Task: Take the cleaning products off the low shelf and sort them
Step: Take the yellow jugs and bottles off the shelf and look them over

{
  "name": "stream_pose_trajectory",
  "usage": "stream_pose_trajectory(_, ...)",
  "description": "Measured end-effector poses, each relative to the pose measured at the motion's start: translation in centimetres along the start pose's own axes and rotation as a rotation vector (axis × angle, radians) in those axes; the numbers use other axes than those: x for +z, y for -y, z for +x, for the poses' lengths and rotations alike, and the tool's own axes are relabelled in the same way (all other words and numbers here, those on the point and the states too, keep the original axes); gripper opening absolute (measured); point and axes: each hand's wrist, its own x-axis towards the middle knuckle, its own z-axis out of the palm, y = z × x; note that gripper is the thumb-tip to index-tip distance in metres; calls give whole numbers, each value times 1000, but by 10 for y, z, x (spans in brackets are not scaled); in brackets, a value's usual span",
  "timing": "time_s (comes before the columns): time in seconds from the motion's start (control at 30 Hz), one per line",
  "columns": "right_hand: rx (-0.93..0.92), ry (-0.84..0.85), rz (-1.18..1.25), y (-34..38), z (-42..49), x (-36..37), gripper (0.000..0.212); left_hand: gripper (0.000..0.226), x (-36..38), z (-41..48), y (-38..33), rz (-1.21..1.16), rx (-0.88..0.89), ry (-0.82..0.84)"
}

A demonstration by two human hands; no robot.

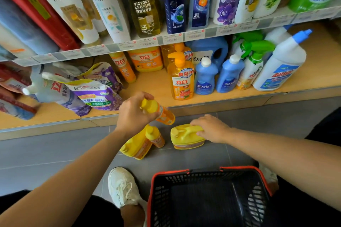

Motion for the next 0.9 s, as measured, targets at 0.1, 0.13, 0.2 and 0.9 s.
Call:
stream_pose_trajectory(0.1, 28, -27, 96, -7, 6, 2, 40, 44, 23, 9, 14, 62, 59, 61)
stream_pose_trajectory(0.13, 36, -32, 123, -9, 6, 2, 39, 44, 32, 12, 19, 76, 61, 101)
stream_pose_trajectory(0.2, 39, -52, 159, -11, 8, 2, 37, 44, 50, 16, 31, 109, 39, 201)
stream_pose_trajectory(0.9, 139, 1, 202, -2, 15, -6, 28, 56, 58, 12, 77, 146, -89, 392)
